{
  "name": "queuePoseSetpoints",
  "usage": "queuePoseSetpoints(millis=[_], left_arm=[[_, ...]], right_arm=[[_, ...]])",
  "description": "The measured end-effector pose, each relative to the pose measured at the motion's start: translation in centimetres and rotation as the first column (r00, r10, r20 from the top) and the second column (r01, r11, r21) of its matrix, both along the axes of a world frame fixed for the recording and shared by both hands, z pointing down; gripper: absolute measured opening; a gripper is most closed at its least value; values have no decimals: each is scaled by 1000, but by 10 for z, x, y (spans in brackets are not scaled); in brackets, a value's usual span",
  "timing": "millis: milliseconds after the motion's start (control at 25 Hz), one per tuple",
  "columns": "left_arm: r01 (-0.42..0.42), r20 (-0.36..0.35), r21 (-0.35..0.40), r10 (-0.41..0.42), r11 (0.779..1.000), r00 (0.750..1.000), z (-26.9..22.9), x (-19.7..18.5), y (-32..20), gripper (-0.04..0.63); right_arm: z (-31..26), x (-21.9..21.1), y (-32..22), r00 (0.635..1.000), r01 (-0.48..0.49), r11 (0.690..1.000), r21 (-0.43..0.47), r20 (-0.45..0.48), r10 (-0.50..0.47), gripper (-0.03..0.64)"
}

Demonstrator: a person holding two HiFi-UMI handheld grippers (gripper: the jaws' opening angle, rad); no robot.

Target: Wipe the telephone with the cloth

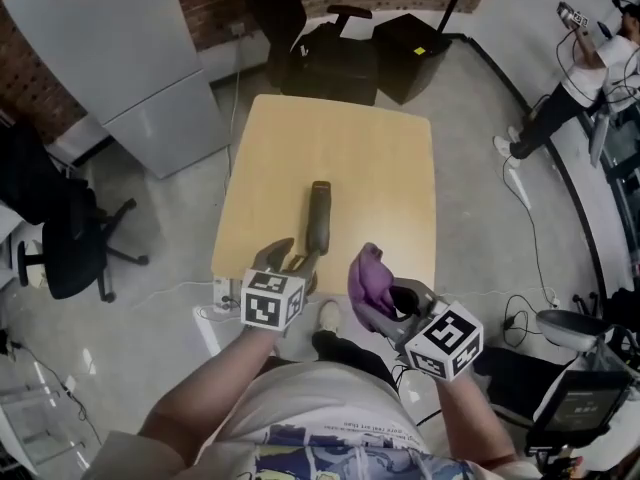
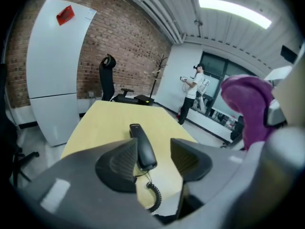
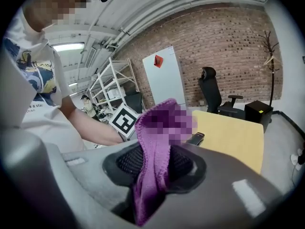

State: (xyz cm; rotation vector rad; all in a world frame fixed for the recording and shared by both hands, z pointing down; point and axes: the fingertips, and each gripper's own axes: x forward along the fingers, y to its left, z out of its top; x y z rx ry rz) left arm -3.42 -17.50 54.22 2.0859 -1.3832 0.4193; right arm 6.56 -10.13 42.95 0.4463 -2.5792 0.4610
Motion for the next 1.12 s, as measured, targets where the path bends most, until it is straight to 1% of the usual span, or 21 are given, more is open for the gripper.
queuePoseSetpoints(millis=[40,120,320,560,640,840,1000,1120], left_arm=[[16,11,-14,-15,1000,1000,8,2,-8,218],[45,34,-41,-43,998,998,23,6,-23,241],[99,104,-82,-90,992,990,51,9,-49,261],[154,149,-137,-133,979,980,75,16,-76,311],[167,155,-153,-143,974,977,87,17,-82,313],[207,212,-159,-172,965,962,110,11,-85,314],[206,219,-181,-164,962,962,116,14,-85,293],[218,223,-183,-176,959,959,116,12,-82,282]], right_arm=[[2,5,-6,1000,7,1000,-3,-1,-7,114],[5,16,-16,1000,20,1000,-9,-5,-20,114],[12,34,-31,999,37,999,-34,-14,-37,114],[14,45,-48,998,58,997,-58,-25,-60,114],[15,46,-52,998,64,996,-62,-24,-66,114],[23,51,-55,997,65,996,-66,-26,-67,114],[26,54,-59,998,63,995,-73,-26,-65,114],[25,52,-58,997,66,995,-74,-21,-68,114]])
